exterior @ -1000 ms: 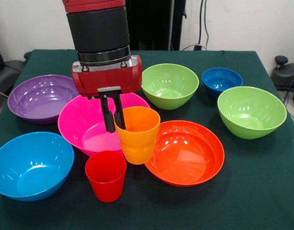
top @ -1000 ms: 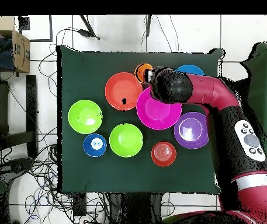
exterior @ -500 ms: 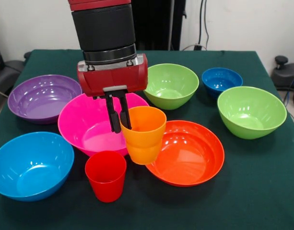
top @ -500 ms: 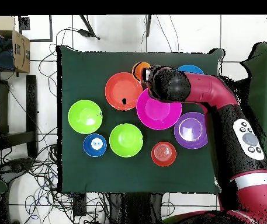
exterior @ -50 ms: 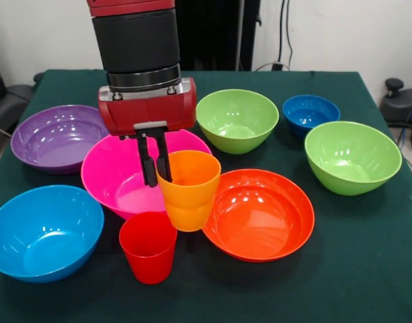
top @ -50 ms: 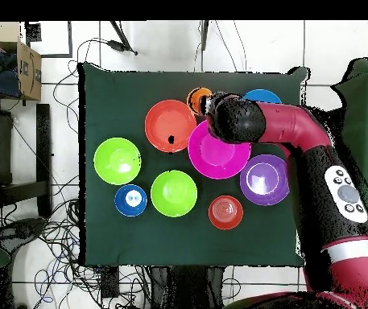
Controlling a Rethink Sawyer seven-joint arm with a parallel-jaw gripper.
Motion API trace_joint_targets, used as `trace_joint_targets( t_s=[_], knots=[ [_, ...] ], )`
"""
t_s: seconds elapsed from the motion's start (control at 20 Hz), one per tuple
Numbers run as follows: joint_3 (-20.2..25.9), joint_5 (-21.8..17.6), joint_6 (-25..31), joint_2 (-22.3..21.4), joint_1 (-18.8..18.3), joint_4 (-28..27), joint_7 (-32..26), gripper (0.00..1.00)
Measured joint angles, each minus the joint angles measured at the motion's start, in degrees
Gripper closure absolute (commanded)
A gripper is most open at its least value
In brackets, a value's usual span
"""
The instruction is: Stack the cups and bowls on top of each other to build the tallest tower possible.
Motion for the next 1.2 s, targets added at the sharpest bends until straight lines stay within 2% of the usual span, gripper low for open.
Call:
trace_joint_targets(
  t_s=[1.2],
  knots=[
    [0.13, -4.16, 0.00, 0.00, -1.93, -0.02, 0.00, 1.00]
  ],
)
